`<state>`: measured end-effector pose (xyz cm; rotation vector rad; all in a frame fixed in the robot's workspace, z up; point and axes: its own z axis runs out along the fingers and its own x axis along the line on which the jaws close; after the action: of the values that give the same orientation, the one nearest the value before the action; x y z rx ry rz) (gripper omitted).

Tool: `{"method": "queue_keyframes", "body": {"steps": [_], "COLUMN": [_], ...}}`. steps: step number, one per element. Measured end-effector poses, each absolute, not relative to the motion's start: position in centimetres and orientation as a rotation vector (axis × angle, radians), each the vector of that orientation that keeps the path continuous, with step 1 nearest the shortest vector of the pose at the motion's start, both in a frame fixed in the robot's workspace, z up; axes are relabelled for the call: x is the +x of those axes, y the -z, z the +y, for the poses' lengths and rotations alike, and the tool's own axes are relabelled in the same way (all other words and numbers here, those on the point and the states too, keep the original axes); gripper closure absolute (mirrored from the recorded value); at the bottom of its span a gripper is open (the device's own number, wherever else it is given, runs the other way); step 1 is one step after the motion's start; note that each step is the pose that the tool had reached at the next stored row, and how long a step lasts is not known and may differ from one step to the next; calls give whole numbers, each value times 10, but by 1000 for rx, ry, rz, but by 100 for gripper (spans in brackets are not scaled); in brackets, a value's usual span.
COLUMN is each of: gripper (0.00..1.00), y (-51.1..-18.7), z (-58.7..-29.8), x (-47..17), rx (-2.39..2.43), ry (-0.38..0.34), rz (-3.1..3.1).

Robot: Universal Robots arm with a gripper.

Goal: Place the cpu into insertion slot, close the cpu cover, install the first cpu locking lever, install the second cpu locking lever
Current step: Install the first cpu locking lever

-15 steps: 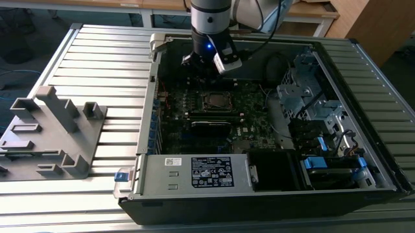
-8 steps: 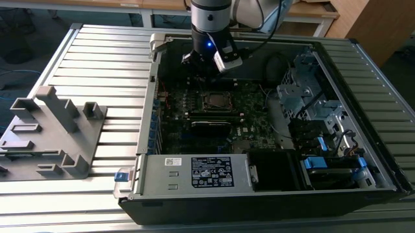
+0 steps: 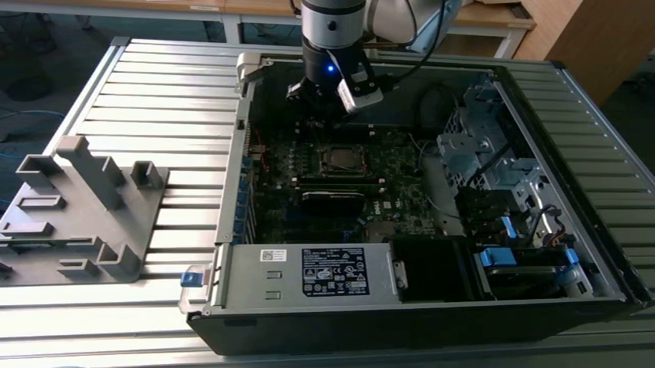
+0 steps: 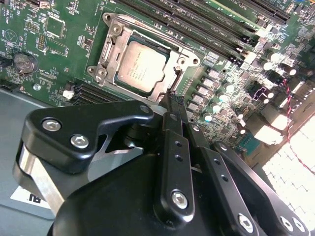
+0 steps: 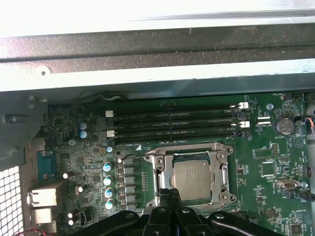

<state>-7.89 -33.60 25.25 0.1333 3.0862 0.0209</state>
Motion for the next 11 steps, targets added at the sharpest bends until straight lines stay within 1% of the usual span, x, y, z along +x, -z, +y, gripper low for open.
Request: {"method": "queue_keyframes", "body": {"steps": [11], "gripper": [90], "y": [-252], "z": [-336], "x": [-83], "rx": [133], "ry": [-21], "rz": [3086]}}
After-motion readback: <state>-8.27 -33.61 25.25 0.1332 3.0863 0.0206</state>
